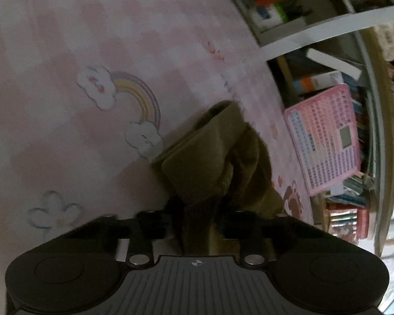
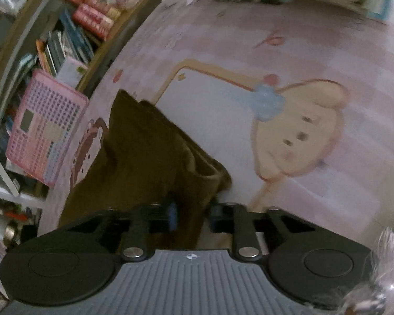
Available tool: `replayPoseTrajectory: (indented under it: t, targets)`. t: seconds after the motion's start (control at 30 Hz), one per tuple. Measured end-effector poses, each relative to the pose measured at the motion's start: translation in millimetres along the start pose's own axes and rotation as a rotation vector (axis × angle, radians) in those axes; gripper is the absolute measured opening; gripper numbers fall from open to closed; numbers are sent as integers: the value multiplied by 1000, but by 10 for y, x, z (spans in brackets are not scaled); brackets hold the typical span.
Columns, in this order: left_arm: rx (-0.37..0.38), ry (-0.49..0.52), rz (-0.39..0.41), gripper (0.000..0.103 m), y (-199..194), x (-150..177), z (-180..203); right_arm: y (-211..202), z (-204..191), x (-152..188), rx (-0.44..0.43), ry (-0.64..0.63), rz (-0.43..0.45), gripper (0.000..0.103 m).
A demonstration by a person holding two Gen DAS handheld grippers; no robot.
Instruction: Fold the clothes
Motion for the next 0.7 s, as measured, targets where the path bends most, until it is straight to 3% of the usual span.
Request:
replayPoseTrajectory:
  t: [0.1,0.17,0.3,0.4,0.47,0.53,0.7]
  targets:
    - [13,29,9,10,107,-113,186,207,-162,-209,-12,-33,1,7]
    - [62,85,47,8,18,-177,444,264,-313,-370,-25,-57,12,5]
    - [151,179,98,7,-221,-191,711,-66,-791,-484,-191,-150,113,5]
    - [89,102,69,7,-95,-249,360,-23,-671,-406,-159,-149,99,5]
    - [49,44,39,7,35,-239,110,202,-436,-337,-80,-96,29,5]
    - [55,47,45,8,72,-214,43,350,-260,-258,-42,-47,-9,5]
    - [35,92,43,11,91,-239,63,311,-277,-211,-24,-74,15,11]
Point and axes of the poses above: each gripper's, at about its wrist camera, not at the fingertips, and y roughly the way its jaws point, z to its right, x to its underside, the point moved 9 cm from there along y, roughly the way its jaws point, and after that the axes turned 12 degrees about -z, right-handed, at the moved point
